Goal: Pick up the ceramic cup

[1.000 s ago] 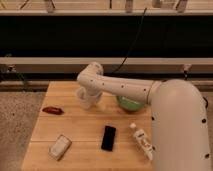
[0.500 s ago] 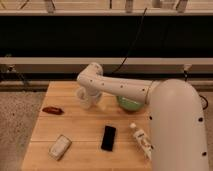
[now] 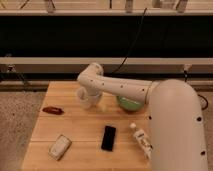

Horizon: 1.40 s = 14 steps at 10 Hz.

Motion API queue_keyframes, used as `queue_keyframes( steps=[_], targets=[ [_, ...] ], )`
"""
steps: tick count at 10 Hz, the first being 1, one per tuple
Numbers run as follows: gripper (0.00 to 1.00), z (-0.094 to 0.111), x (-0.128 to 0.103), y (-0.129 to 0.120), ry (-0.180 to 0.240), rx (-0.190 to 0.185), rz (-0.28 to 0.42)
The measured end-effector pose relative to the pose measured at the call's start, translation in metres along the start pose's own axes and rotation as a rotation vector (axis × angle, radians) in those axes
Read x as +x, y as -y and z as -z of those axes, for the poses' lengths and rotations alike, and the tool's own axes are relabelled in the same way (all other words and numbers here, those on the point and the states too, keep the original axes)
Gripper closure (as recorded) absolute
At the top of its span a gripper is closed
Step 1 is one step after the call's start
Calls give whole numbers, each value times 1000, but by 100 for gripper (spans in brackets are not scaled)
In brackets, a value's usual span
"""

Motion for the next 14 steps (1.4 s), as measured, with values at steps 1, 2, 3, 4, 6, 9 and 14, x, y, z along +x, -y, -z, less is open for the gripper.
queue_keyframes(
  steps=[1,2,3,4,6,9,14],
  targets=[
    [20,-1,0,0,1,-2,2],
    [20,-1,0,0,4,-4,3],
    [20,-2,0,0,5,-6,5],
    [20,-3,0,-1,9,-9,6],
    [20,-4,1,-1,11,-12,9],
    [20,-6,0,-2,16,-17,14],
    [59,-8,1,-2,20,-19,21]
  ],
)
